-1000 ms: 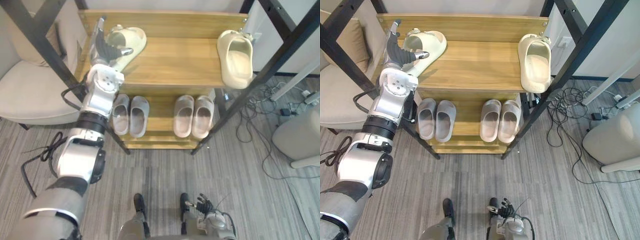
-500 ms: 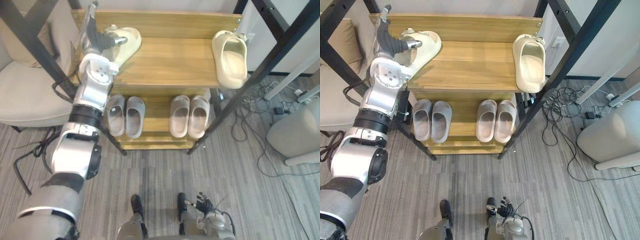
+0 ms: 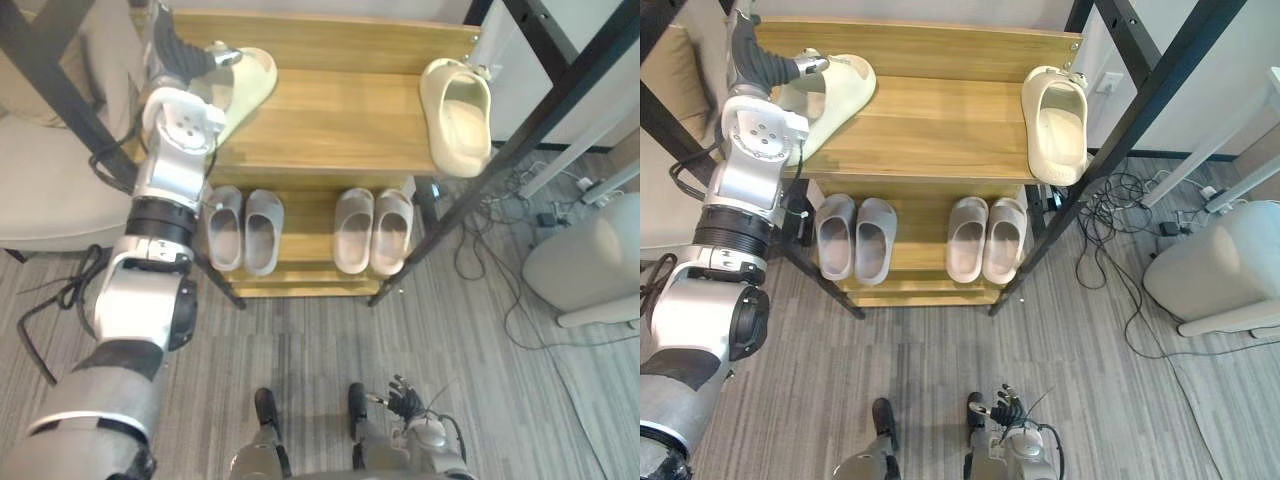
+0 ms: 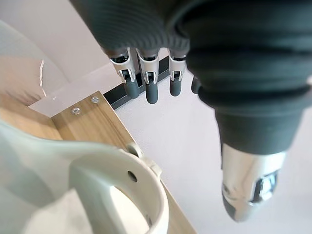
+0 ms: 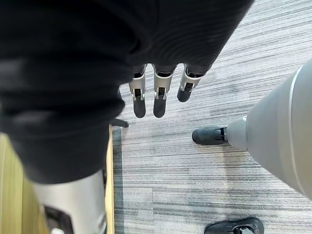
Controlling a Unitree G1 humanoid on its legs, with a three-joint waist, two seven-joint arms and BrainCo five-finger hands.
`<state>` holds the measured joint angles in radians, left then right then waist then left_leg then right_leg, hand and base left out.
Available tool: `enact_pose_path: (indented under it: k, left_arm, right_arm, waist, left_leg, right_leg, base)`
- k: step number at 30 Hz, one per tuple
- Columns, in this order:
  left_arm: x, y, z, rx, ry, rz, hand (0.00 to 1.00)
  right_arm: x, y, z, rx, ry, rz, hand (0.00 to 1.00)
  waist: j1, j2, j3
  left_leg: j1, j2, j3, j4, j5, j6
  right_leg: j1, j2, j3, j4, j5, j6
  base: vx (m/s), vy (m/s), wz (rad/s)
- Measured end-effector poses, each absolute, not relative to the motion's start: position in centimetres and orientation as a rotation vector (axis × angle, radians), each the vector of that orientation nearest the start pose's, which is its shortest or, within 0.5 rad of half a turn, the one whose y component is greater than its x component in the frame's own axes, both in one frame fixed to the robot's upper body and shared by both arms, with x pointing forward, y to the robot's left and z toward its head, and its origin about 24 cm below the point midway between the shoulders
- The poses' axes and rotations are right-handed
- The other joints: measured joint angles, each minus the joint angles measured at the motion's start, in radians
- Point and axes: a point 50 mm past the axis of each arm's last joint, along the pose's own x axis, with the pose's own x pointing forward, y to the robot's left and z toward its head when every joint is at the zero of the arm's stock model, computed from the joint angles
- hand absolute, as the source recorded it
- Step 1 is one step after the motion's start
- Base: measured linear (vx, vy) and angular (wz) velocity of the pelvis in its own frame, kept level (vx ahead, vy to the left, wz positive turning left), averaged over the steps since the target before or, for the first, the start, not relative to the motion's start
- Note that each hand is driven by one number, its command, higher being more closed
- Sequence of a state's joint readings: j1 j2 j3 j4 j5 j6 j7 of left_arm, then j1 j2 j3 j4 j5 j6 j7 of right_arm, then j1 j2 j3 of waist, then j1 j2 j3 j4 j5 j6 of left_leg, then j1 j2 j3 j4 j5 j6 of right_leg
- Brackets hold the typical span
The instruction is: Organize the slippers on the shoe rack
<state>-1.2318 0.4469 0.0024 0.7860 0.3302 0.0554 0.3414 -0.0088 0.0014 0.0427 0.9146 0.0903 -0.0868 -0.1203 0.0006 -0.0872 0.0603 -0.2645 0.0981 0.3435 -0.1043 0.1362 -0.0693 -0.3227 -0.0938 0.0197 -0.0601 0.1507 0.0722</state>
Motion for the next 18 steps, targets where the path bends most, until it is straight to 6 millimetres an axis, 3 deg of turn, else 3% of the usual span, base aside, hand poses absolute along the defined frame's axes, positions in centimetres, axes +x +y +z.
enact_pose_path:
  k: [10, 18]
  left_arm:
    - [39.6, 21.0, 32.8, 0.571, -0.541, 0.518, 0.0]
    - [39.4, 20.6, 34.3, 0.55, -0.571, 0.519, 0.0]
  right_arm:
    - [18.1, -14.7, -12.6, 0.036, 0.777, -0.124, 0.0]
    - [19.2, -14.6, -12.0, 0.042, 0.747, -0.127, 0.0]
  waist:
    - [0.0, -0.007, 0.002]
    - [-0.002, -0.028, 0.014]
  left_leg:
    - [-0.031, 0.001, -0.003, 0.0, 0.001, 0.001]
    - [-0.053, 0.001, -0.026, 0.0, 0.002, 0.002]
  right_leg:
    - [-0.029, 0.001, -0.003, 0.001, 0.004, -0.001]
    - [-0.042, 0.0, -0.018, 0.001, 0.004, -0.002]
  base:
    - [0.05, 0.055, 0.01]
    - [0.07, 0.048, 0.06]
